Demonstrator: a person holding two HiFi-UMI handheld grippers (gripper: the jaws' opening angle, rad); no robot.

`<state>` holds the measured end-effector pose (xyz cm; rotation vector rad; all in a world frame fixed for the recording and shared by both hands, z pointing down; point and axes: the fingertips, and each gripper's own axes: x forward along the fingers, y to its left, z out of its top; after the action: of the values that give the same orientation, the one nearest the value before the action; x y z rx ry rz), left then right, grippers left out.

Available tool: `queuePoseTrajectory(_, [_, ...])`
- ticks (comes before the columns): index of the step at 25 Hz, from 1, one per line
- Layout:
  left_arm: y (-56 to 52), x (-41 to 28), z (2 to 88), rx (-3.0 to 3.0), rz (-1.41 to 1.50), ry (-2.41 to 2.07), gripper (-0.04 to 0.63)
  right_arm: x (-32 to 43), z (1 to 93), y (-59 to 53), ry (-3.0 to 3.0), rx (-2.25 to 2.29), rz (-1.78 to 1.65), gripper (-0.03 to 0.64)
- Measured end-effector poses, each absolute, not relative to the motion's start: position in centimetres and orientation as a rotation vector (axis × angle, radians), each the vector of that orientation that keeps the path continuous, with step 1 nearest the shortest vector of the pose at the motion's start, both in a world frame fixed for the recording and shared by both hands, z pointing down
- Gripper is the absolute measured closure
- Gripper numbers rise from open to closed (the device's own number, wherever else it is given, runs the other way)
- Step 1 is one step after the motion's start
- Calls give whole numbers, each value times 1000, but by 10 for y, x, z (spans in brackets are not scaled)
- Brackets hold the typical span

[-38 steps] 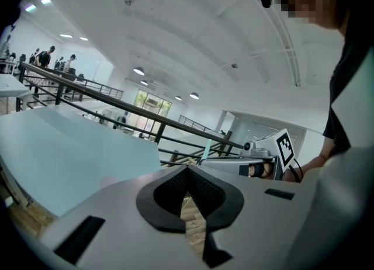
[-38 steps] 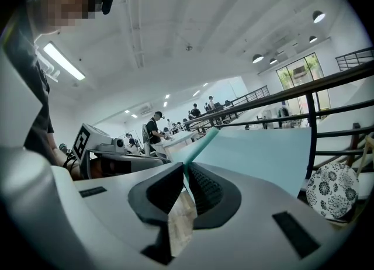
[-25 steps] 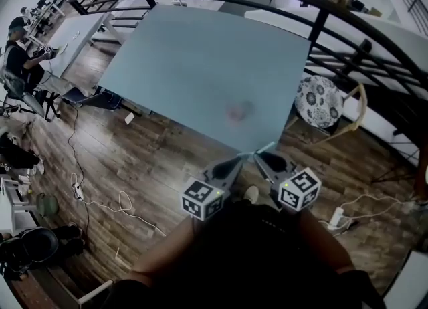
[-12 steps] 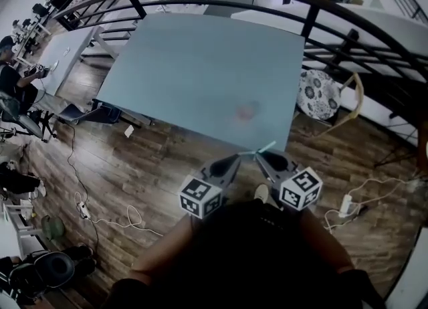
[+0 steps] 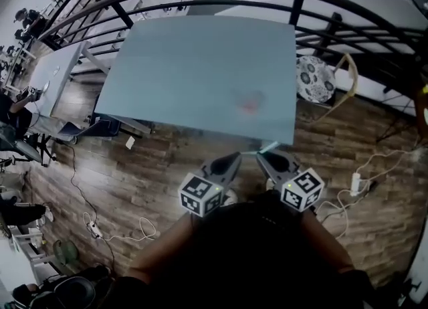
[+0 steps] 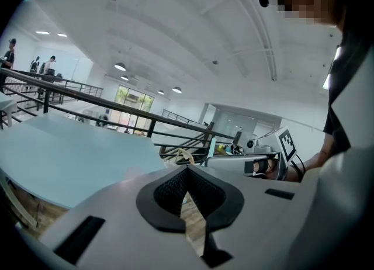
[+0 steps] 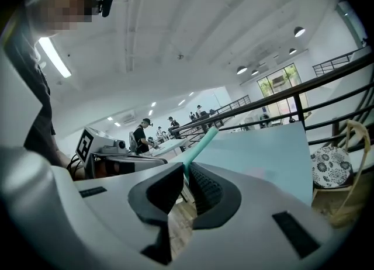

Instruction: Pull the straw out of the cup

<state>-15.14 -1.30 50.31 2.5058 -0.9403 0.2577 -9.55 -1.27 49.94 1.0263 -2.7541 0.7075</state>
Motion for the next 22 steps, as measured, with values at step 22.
queuePoseTrajectory(22, [41, -185, 506, 2541, 212, -803, 584, -145, 503, 70, -2692, 1081, 695, 575])
